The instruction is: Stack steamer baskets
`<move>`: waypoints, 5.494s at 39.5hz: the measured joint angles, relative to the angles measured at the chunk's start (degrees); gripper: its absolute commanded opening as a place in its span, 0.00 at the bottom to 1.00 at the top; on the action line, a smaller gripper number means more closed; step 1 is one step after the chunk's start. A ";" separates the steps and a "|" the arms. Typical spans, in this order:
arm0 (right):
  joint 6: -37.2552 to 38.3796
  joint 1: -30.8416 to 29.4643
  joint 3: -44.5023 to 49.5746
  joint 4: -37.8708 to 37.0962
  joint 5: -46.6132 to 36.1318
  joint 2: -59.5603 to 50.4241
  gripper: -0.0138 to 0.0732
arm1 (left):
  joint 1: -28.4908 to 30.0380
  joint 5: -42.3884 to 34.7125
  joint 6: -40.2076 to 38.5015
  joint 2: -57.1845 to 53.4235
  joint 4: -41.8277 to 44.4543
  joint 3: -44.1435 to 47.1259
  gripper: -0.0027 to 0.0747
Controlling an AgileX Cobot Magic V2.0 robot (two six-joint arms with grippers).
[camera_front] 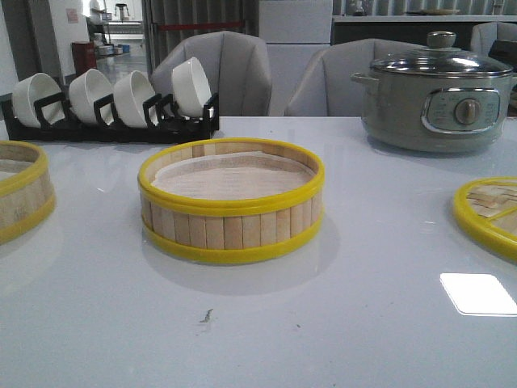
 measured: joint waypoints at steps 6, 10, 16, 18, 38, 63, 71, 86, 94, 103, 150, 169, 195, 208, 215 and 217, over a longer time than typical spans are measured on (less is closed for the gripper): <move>3.76 0.00 -4.35 1.07 4.78 0.00 0.22 | 0.00 1.50 0.00 0.00 -0.12 0.00 0.15; 4.66 0.00 -11.67 1.86 10.91 2.89 0.22 | 0.00 2.04 0.00 0.00 -0.14 0.00 0.15; 6.14 1.37 -21.90 4.01 14.80 14.78 0.22 | 0.00 2.13 0.00 0.00 -0.71 0.00 0.15; 6.29 1.61 -24.89 4.14 15.90 19.76 0.22 | 0.00 2.13 0.00 0.00 -1.07 0.00 0.15; 6.42 1.61 -40.71 4.16 21.90 44.54 0.22 | -3.94 2.38 0.00 0.00 -1.48 0.00 0.15; 6.46 1.61 -42.07 8.25 14.06 44.54 0.60 | -3.94 2.73 0.00 0.00 -0.71 0.00 0.42; 6.46 1.61 -42.07 8.34 12.89 44.54 0.64 | -3.94 2.73 0.00 1.61 1.18 0.00 0.67; 6.46 1.61 -42.07 8.34 14.41 44.54 0.64 | -3.94 -1.32 -0.38 17.10 -6.56 -0.13 0.66; 6.46 1.61 -42.07 8.34 15.16 44.54 0.64 | -3.94 -7.93 -0.38 29.29 -6.78 -0.24 0.66; 6.46 1.61 -42.07 8.34 16.91 44.54 0.64 | -3.94 -11.20 -0.38 41.35 -6.41 -3.35 0.66; 6.46 1.61 -42.07 8.34 17.04 44.54 0.64 | -3.94 -16.31 -0.38 62.73 -7.58 -10.54 0.35; 6.46 1.61 -42.07 8.34 17.04 44.54 0.64 | -6.79 -13.75 -0.93 58.66 -9.74 -12.68 0.15; 6.46 1.61 -42.07 8.34 17.04 44.54 0.64 | -30.56 -7.79 -0.97 55.04 -9.99 -27.21 0.15; 6.46 1.61 -42.07 8.34 17.04 44.54 0.64 | -37.47 -6.28 -0.97 62.22 -10.19 -33.51 0.15; 6.46 1.61 -42.07 8.34 17.04 44.54 0.64 | -39.14 -5.35 -0.97 65.79 -10.19 -34.48 0.15; 6.46 1.61 -42.07 8.34 17.04 44.54 0.64 | -39.53 -5.23 -0.97 66.60 -10.19 -34.74 0.15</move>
